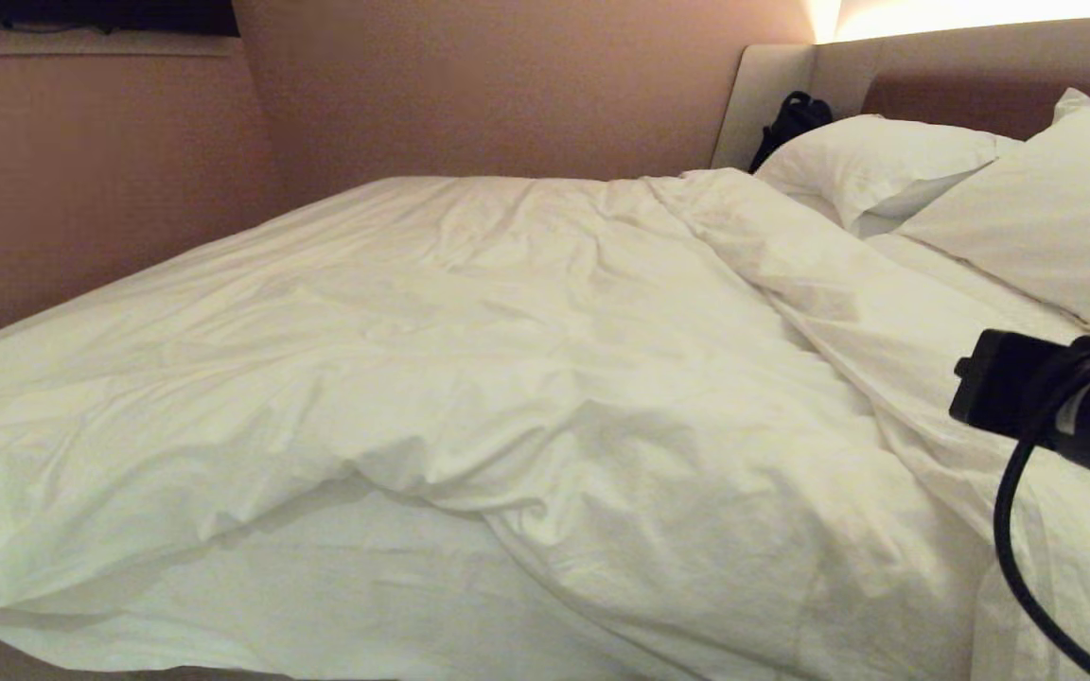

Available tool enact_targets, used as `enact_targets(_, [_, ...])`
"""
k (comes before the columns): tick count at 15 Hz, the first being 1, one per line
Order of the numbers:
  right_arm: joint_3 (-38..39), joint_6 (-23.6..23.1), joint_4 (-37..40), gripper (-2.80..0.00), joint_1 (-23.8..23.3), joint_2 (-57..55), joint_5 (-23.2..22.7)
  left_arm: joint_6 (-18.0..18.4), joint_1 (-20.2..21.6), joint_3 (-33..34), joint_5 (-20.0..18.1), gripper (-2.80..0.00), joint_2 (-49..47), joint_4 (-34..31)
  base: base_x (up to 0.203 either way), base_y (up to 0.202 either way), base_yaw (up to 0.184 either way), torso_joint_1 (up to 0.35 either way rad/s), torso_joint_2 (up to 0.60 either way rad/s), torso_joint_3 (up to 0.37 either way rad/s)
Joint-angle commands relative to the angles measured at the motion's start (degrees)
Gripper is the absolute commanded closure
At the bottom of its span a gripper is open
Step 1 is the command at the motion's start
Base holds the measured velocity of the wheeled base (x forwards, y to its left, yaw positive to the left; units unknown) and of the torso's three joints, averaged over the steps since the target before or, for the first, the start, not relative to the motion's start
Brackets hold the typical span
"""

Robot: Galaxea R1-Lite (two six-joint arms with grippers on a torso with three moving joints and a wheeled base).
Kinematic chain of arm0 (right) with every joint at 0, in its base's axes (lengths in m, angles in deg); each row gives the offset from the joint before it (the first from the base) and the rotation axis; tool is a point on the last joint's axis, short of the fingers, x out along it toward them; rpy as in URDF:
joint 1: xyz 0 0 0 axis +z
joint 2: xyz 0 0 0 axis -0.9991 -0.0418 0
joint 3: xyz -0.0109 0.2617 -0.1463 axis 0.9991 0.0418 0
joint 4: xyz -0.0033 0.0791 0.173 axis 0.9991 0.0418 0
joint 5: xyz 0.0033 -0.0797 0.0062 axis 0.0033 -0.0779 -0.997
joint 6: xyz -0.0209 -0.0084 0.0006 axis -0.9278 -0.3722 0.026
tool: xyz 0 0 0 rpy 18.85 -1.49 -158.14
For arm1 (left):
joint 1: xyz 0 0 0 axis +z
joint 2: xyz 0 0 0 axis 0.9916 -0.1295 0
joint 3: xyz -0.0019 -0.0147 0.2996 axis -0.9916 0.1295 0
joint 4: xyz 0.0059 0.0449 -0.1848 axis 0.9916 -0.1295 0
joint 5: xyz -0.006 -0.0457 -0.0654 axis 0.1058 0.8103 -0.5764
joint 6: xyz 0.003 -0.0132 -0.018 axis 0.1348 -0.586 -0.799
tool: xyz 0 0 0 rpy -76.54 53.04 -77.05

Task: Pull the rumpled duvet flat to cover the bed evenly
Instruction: Flatten the corners of the folded blanket

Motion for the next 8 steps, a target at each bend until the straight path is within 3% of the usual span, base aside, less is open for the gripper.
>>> enact_targets(1, [4.21,-30.94,-30.83,0.00,1.91,-0.45,-1.27,0.00,0.00,0.00,0.02,0.00,0.00,0.00,0.000,0.000,0.000,0.000,0.00,0.000])
enact_targets(5, [9.34,-29.94,-41.35,0.00,3.12,-6.40,-11.38,0.00,0.00,0.00,0.02,0.00,0.00,0.07,0.000,0.000,0.000,0.000,0.00,0.000])
enact_targets(8, [11.03,-28.73,-44.39,0.00,4.53,-11.09,-13.24,0.00,0.00,0.00,0.02,0.00,0.00,0.04,0.000,0.000,0.000,0.000,0.00,0.000])
